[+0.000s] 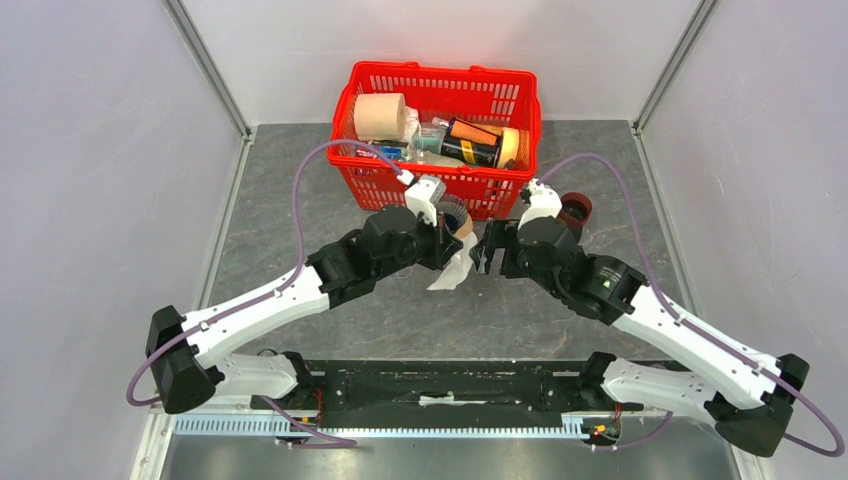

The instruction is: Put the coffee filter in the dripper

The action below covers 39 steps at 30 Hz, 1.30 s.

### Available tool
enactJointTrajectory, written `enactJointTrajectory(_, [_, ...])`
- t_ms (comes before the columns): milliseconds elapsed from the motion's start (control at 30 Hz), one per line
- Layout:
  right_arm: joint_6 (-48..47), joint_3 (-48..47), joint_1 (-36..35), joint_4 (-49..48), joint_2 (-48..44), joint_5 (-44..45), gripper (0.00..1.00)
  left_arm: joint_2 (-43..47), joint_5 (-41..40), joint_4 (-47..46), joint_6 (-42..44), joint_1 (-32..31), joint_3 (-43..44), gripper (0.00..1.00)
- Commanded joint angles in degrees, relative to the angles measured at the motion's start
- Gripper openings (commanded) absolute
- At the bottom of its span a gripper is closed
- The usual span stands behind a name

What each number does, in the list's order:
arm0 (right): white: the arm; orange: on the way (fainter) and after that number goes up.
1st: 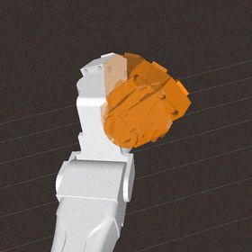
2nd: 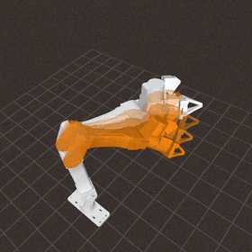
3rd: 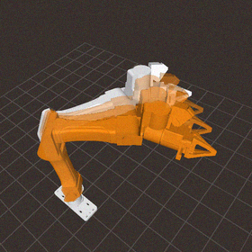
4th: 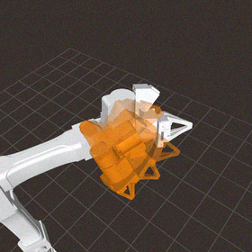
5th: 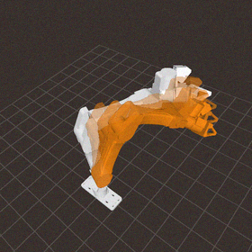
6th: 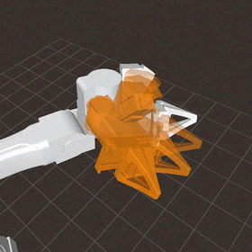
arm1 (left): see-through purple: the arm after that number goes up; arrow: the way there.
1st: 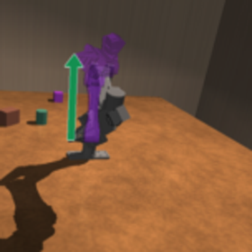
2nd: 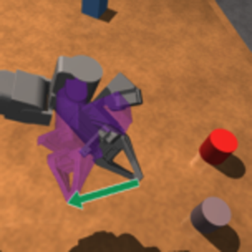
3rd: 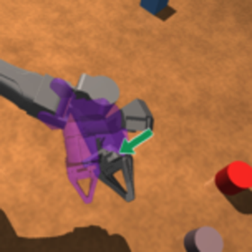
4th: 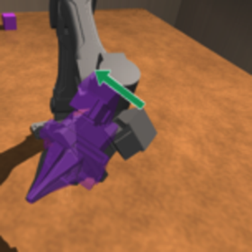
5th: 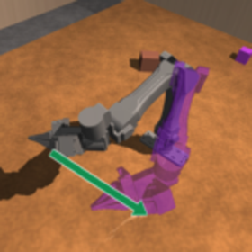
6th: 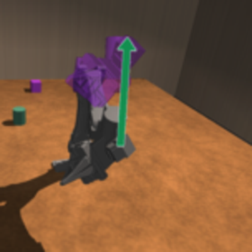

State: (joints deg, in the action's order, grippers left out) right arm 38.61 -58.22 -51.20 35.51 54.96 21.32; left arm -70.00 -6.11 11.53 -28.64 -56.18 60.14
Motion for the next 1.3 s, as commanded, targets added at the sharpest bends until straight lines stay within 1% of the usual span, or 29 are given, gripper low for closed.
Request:
enactJointTrajectory(0, [0.4,-1.2,0.0,0.5,1.4,1.2,0.96,-1.3,-0.6,-2.8,2.3,-0.2,2.6,0.02])
enactJointTrajectory(133, [0.7,-1.2,0.0,0.5,0.7,3.2,0.96,-1.7,-0.6,-2.9,2.0,-0.2,2.7,0.02])
enactJointTrajectory(267, [1.0,-1.5,0.0,2.3,0.9,4.8,0.96,-1.8,-2.5,-2.7,2.1,-0.3,3.2,0.02])
enactJointTrajectory(333, [1.0,-1.6,0.0,2.6,0.9,5.5,0.96,-1.8,-1.8,-2.9,2.2,-0.3,3.4,0.02])
enactJointTrajectory(533, [2.5,-1.0,0.0,2.4,3.9,3.2,0.94,-2.1,0.1,-5.3,1.8,-0.3,3.7,0.02])
enactJointTrajectory(667, [4.3,0.4,0.0,0.0,4.9,1.5,0.91,-2.5,1.3,-6.5,1.3,-0.3,4.1,0.02])
enactJointTrajectory(767, [5.7,1.5,0.1,-2.3,4.5,2.4,0.89,-2.5,2.0,-6.9,0.8,-0.3,4.1,0.02])
enactJointTrajectory(933, [7.8,4.7,0.1,-8.0,1.2,3.7,0.86,-2.0,1.1,-6.9,-0.3,-0.4,3.6,0.02])
enactJointTrajectory(1033, [8.2,6.7,0.0,-10.5,-0.6,3.5,0.83,-1.5,1.8,-7.2,-0.7,-0.4,3.3,0.02])
enactJointTrajectory(1200, [8.4,8.1,0.0,-10.1,-2.2,3.7,0.75,-0.2,0.8,-7.6,0.2,-0.4,3.1,0.02])
enactJointTrajectory(1267, [8.2,8.6,0.1,-8.7,-3.3,5.0,0.69,0.5,0.1,-7.3,1.0,-0.4,3.0,0.02])
